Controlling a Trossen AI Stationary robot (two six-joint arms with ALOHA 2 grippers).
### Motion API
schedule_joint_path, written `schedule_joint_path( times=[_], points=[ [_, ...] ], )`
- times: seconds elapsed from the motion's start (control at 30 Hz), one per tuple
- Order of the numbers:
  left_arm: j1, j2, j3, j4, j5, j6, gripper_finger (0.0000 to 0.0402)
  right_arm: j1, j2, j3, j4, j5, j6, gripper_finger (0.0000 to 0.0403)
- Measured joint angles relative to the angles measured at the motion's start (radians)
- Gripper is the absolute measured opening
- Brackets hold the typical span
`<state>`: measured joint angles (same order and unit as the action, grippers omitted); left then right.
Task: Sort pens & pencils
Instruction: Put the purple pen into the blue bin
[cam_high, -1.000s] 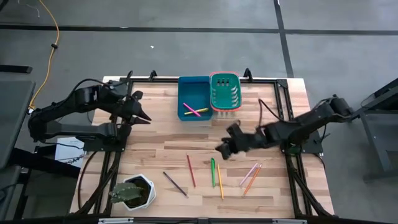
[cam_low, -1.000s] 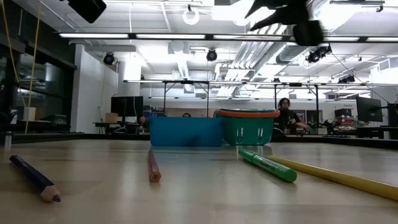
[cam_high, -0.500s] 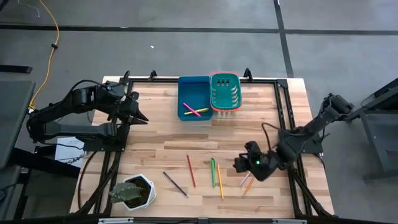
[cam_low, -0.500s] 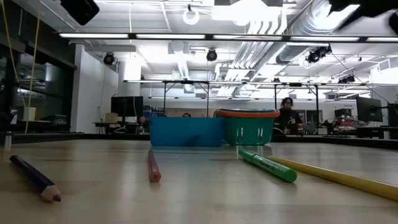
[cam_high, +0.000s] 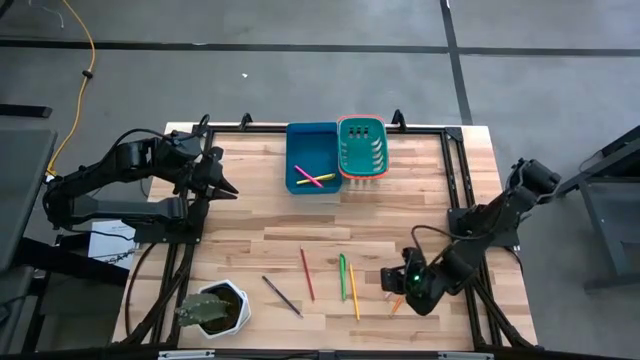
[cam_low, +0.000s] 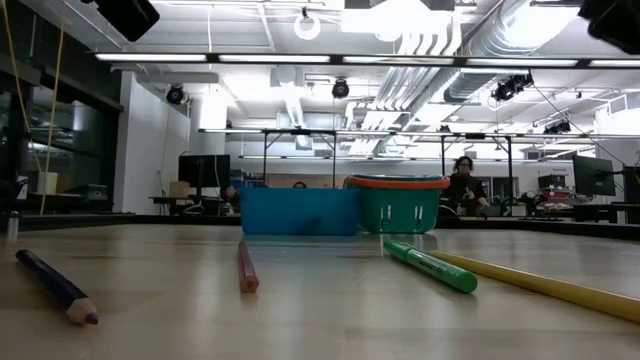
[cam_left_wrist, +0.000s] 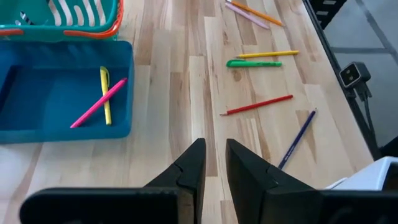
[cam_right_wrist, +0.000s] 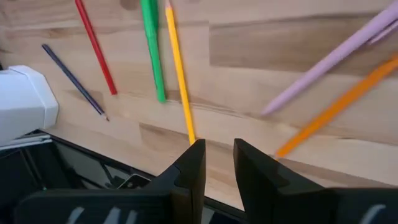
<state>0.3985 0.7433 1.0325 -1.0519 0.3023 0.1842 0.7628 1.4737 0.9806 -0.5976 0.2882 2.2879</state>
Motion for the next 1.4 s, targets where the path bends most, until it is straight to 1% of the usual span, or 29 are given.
schedule_joint_path(
  times=[0.17,0.43,0.57,0.8,0.83,0.93,1.0,1.07,1.2,1.3,1.4],
  points=[
    [0.0,0.0,0.0,0.0,0.001,0.052,0.0051,-0.049,0.047,0.0,0.093,0.011,0.0,0.0073],
    [0.0,0.0,0.0,-0.008,0.001,0.102,0.0051,-0.165,0.045,0.0,0.065,-0.038,0.007,0.0073],
    [0.0,0.0,0.0,-0.025,0.002,0.146,0.0051,-0.189,0.045,0.0,0.056,-0.05,0.003,0.0073],
    [0.001,0.0,0.0,-0.022,0.003,0.178,0.0051,-0.201,0.044,0.0,0.059,-0.049,0.007,0.0073],
    [0.0,0.0,0.0,-0.022,0.003,0.181,0.0051,-0.201,0.044,0.0,0.065,-0.042,-0.001,0.0073],
    [0.001,0.0,0.0,-0.022,0.004,0.189,0.0051,-0.2,0.044,0.0,0.106,0.028,-0.051,0.0073],
    [0.0,0.0,0.0,-0.021,0.004,0.189,0.0051,-0.2,0.044,0.0,0.139,0.074,-0.113,0.0073],
    [0.001,0.0,0.0,-0.021,0.004,0.189,0.0051,-0.206,0.044,0.0,0.182,0.1,-0.212,0.0073],
    [0.001,0.0,0.0,-0.021,0.004,0.202,0.0051,-0.224,0.044,0.0,0.276,0.101,-0.47,0.0073],
    [0.001,0.0,0.0,-0.021,0.004,0.218,0.0051,-0.242,0.044,0.0,0.312,0.058,-0.629,0.0073],
    [0.0,0.0,0.0,-0.021,0.004,0.202,0.0051,-0.263,0.043,0.0,0.322,-0.022,-0.772,0.0073]
  ],
)
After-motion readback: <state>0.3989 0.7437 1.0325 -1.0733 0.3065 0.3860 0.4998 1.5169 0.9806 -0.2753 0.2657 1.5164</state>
